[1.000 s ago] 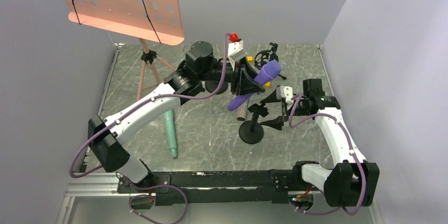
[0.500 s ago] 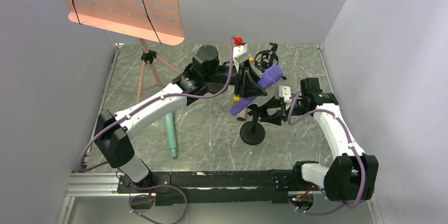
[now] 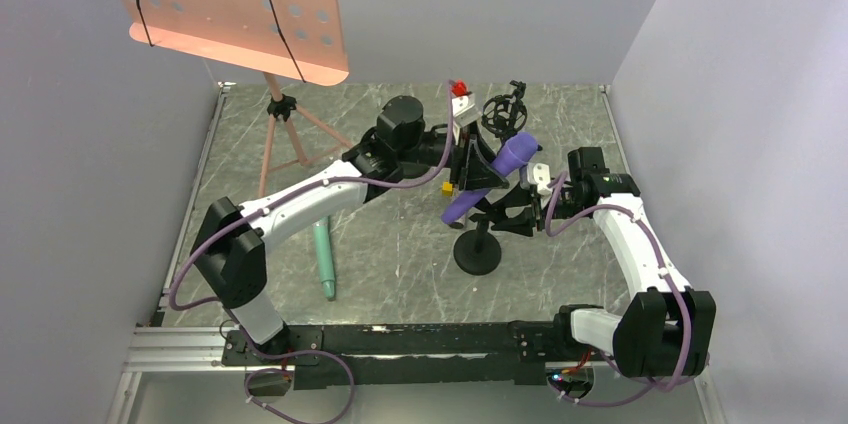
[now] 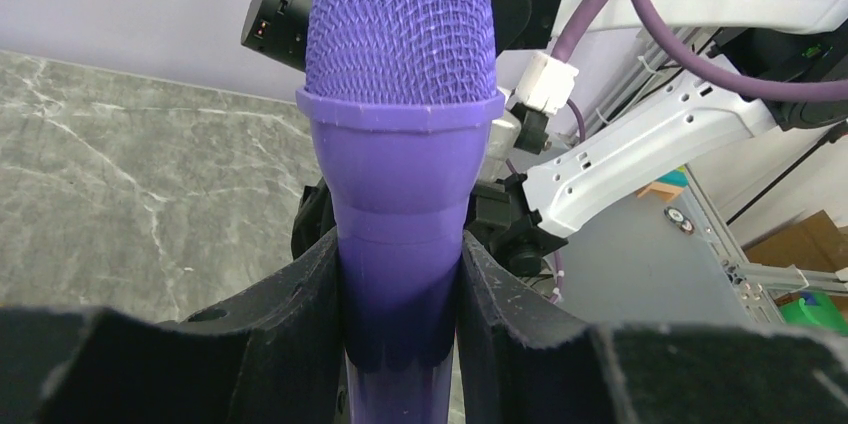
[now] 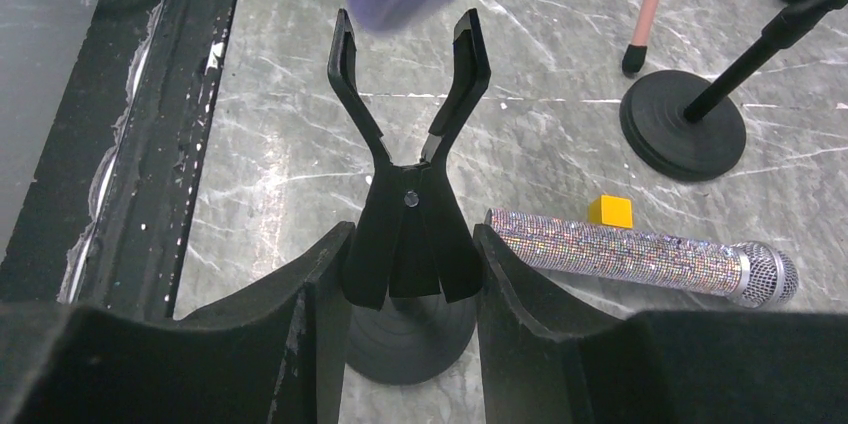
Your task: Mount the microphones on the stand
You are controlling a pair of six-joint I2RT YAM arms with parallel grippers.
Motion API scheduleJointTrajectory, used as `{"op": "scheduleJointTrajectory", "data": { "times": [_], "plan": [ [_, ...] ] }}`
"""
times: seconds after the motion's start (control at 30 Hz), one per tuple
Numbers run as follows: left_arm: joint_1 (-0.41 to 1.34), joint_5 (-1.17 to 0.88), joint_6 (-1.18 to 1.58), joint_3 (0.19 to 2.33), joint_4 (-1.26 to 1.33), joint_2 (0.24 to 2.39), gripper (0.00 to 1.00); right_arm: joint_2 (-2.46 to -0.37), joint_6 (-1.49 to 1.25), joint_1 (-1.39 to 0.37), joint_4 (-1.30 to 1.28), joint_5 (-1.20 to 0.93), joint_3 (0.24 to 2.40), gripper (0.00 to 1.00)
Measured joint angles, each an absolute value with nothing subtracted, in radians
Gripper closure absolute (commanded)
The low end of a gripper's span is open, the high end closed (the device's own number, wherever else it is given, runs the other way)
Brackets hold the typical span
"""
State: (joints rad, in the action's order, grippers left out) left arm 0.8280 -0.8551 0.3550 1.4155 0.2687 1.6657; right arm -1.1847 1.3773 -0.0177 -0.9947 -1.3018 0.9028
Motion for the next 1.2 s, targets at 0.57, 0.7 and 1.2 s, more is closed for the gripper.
{"op": "scheduleJointTrajectory", "data": {
  "times": [0.57,0.7,1.2],
  "plan": [
    [0.818,-0.866,0.435,1.259,0.519,1.667,1.0,-1.22,1.42,-0.009,-1.04,-1.314,0.922,0.82],
    [0.819,-0.866,0.407,1.247,0.519,1.666,1.0,-1.242,1.458,-0.004,-1.078,-1.318,0.936,0.78],
    [0.82,-0.868,0.387,1.228,0.538,1.663,1.0,-1.291,1.562,0.008,-1.171,-1.343,0.961,0.66]
  ]
}}
